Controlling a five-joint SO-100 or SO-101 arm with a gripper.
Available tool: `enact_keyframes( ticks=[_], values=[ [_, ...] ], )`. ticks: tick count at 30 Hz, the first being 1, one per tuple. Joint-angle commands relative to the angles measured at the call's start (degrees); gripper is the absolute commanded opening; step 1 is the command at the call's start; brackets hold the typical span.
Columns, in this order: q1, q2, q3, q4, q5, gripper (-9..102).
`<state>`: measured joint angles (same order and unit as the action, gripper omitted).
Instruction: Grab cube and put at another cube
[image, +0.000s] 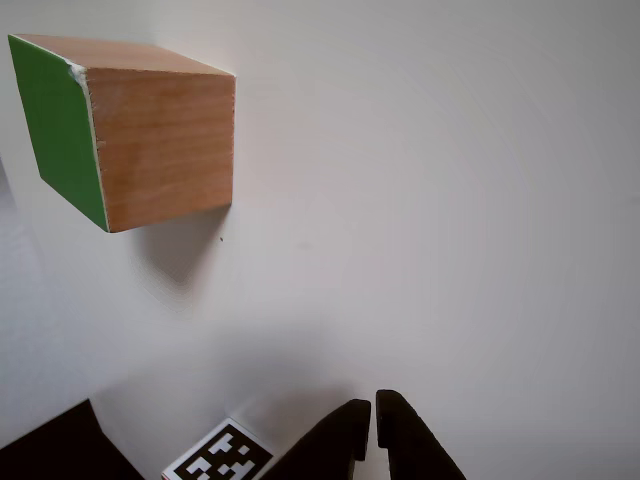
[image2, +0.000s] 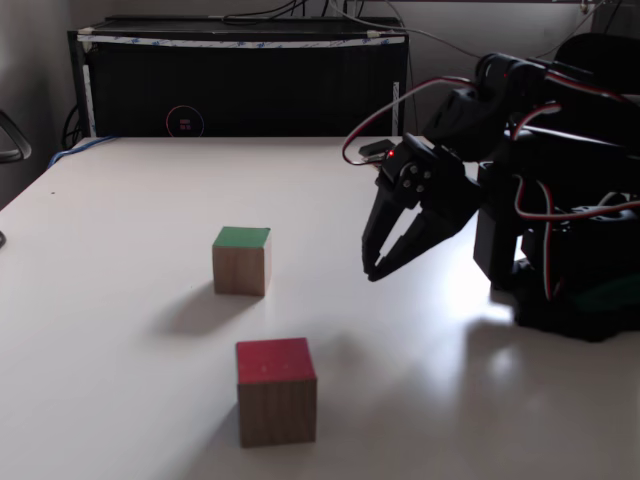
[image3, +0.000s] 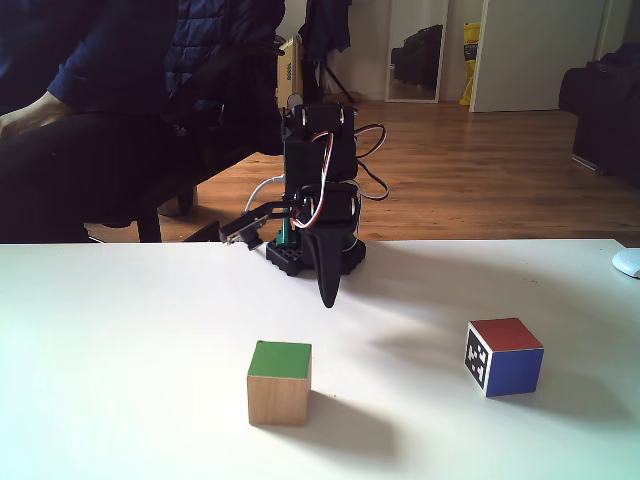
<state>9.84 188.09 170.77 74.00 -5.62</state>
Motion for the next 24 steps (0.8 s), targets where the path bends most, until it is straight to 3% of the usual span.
enact_keyframes(
  ticks=[1,11,24],
  values=[
    [-0.1,0.4,-0.7,0.1,-0.3,0],
    [1.1,-1.7,-7.9,1.1,-0.4,10],
    [1.6,-47.9,-41.4,-2.3,3.5,26]
  ],
)
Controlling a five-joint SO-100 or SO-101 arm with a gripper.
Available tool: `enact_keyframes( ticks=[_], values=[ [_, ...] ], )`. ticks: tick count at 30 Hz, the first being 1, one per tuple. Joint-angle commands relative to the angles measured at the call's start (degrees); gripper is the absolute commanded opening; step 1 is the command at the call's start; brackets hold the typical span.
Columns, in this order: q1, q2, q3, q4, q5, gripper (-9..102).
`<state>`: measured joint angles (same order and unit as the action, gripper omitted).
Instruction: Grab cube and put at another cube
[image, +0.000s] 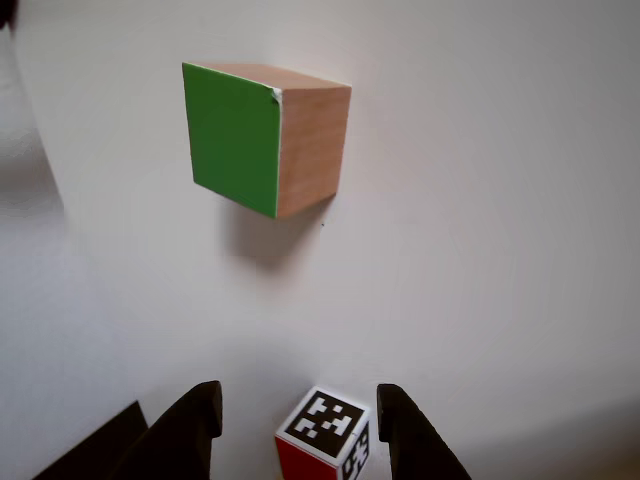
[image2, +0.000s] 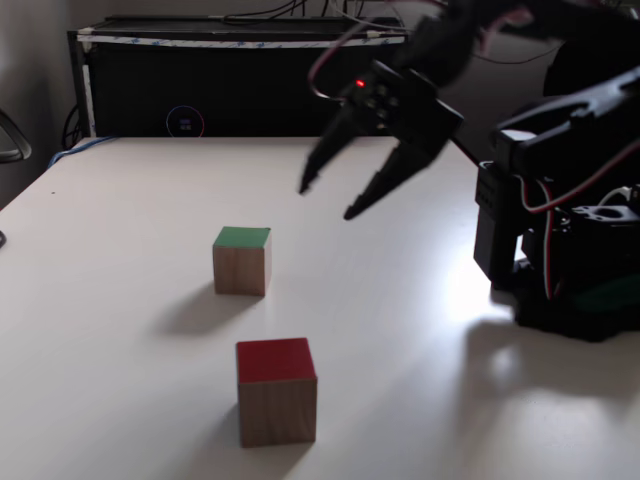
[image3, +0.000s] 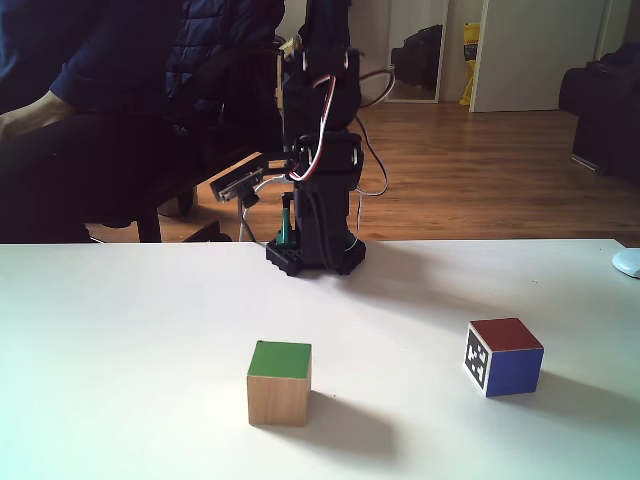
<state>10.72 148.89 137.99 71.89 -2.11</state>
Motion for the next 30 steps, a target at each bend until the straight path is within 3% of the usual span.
enact_keyframes(
  ticks=[1,16,30],
  values=[
    [0.5,-11.8,-11.2,0.7,-0.3,26],
    [1.8,-38.6,-33.3,9.7,0.8,36],
    [9.6,-56.6,-44.9,9.7,-2.9,37]
  ],
)
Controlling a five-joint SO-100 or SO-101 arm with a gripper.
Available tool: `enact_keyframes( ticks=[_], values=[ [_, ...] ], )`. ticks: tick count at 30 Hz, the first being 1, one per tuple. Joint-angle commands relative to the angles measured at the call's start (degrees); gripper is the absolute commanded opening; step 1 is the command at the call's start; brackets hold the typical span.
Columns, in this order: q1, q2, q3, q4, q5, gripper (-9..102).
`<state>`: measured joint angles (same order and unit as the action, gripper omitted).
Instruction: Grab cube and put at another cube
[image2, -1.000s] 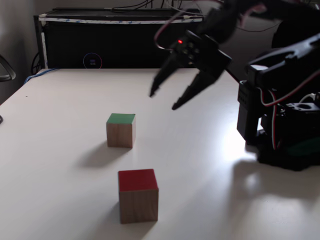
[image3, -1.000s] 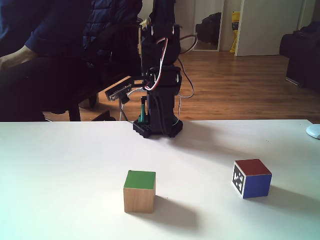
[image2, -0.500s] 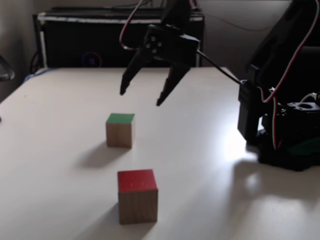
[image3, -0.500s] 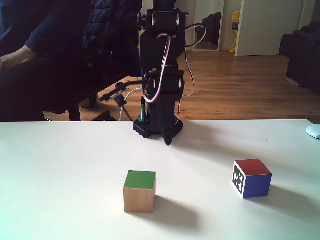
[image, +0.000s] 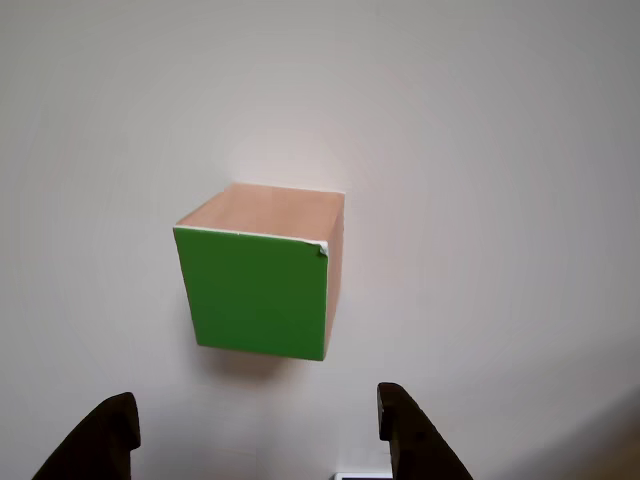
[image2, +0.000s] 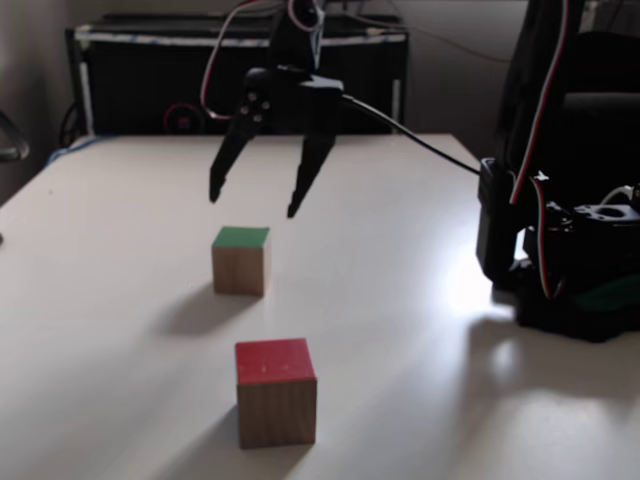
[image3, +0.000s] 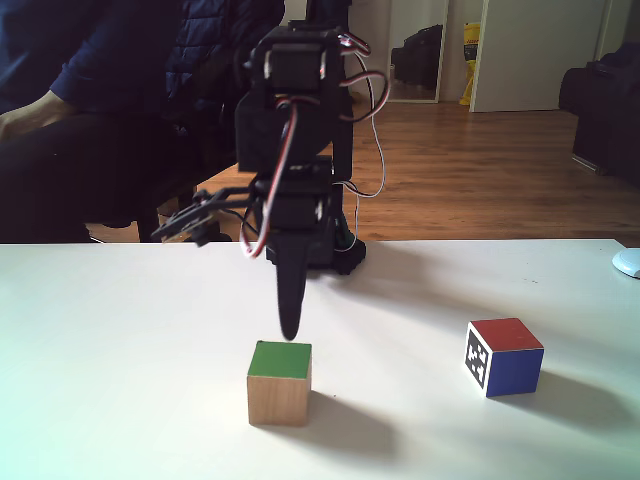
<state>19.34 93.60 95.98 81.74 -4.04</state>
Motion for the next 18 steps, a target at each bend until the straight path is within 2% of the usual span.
enact_keyframes(
  ticks=[1,18],
  values=[
    [1.2,-2.4,-2.9,-0.4,-1.3,37],
    [2.0,-11.7,-4.0,-4.8,-1.7,41]
  ],
)
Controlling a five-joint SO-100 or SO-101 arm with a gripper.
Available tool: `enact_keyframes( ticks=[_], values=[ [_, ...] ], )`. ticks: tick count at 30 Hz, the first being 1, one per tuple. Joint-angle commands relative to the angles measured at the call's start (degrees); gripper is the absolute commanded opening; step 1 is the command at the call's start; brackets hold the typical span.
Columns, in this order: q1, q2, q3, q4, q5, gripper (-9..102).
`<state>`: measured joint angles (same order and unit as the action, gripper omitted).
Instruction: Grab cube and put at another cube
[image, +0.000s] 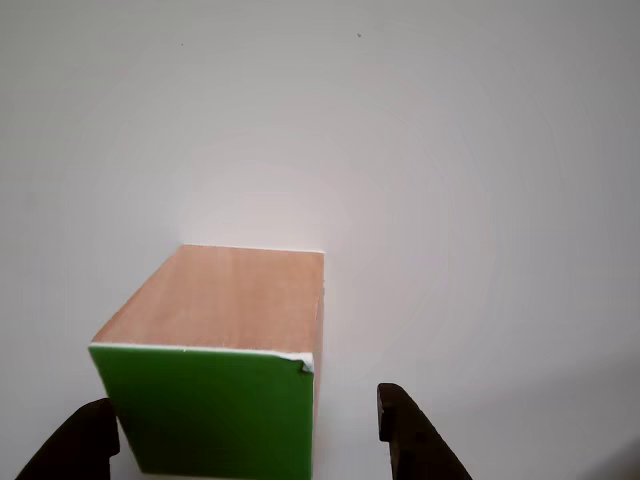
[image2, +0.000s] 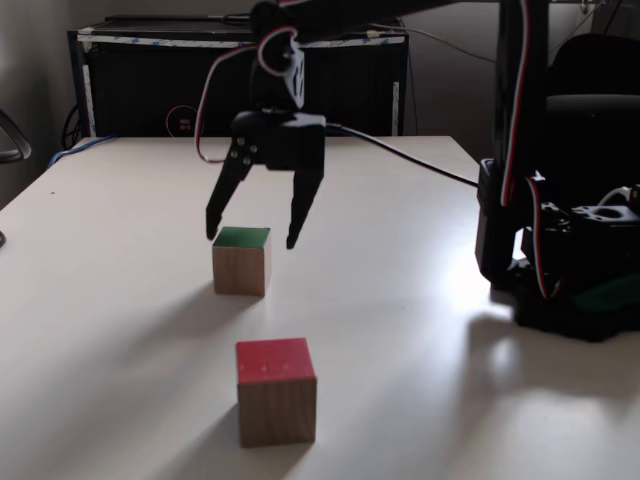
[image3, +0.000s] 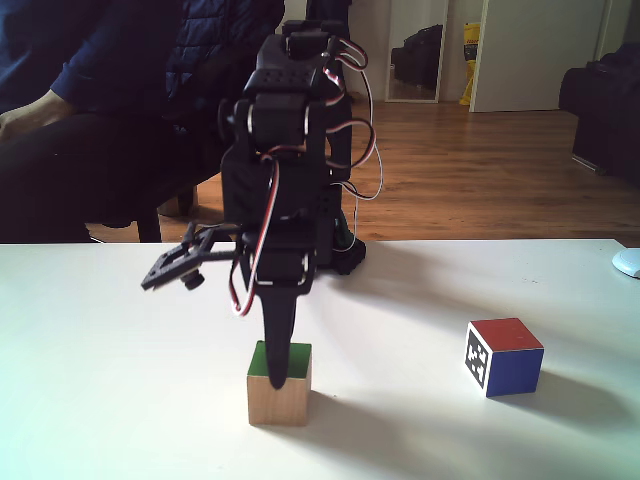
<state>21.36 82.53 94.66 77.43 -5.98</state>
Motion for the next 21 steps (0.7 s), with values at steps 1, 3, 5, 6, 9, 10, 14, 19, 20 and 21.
enact_keyframes(
  ticks=[1,3,5,6,9,10,14,19,20,21],
  values=[
    [0.1,-1.4,-2.9,-1.1,0.4,41],
    [0.4,-2.6,-3.2,-2.1,0.7,41],
    [0.4,-3.7,-3.6,-2.6,0.8,40],
    [0.4,-4.1,-3.9,-2.7,0.9,40],
    [0.3,-4.5,-4.0,-3.3,1.4,39],
    [0.3,-4.5,-4.0,-3.5,1.8,38],
    [0.4,-4.5,-4.3,-3.9,2.5,33],
    [0.7,-4.3,-4.5,-4.7,3.2,25],
    [0.9,-4.3,-4.5,-4.9,3.3,23],
    [1.1,-4.3,-4.5,-5.1,3.3,22]
  ],
)
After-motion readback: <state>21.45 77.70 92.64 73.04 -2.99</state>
